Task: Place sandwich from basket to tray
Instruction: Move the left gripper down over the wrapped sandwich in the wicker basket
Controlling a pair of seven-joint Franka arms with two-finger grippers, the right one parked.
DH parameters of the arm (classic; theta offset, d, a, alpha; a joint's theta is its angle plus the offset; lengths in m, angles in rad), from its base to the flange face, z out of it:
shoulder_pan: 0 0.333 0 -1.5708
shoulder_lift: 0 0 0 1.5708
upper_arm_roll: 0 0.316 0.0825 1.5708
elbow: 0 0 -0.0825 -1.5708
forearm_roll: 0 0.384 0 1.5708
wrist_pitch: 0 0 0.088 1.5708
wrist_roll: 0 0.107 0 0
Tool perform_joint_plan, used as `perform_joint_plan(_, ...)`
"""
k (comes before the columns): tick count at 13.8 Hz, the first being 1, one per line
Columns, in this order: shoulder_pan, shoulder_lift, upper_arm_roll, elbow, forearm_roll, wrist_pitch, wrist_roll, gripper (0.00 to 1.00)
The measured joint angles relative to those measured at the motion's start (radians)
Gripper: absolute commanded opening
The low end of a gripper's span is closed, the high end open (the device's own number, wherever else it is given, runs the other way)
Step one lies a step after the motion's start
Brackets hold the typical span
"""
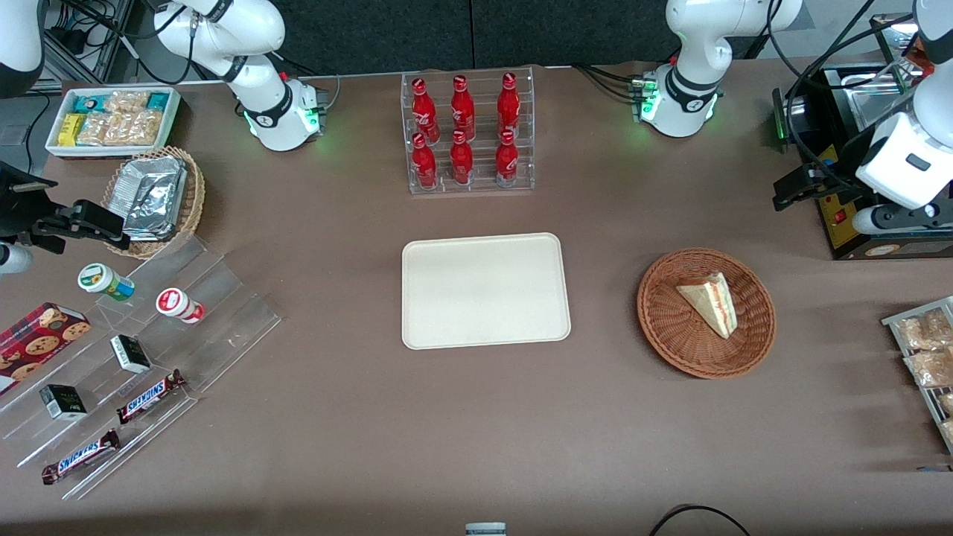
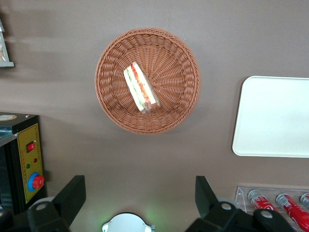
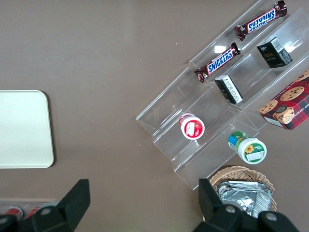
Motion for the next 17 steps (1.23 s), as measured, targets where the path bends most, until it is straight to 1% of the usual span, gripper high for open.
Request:
perform_joint_plan(4,-0.001,-0.003,0.001,-0.011,0.027,0.002,0.0,1.0)
perform_joint_plan(6,-0.001,-0.001,0.002,-0.058,0.039,0.025,0.0,1.0)
perform_joint_plan(8,-0.001,-0.004,0.003,-0.138,0.047,0.075,0.0,1.0)
perform_joint_plan(11,0.0,-0.019,0.007,-0.3,0.055,0.24,-0.022,1.0)
perform_joint_plan(13,0.0,-0.024,0.007,-0.387,0.055,0.349,-0.098,1.0)
perform_joint_plan(17,0.0,-0.022,0.007,-0.514,0.055,0.547,-0.291,1.0)
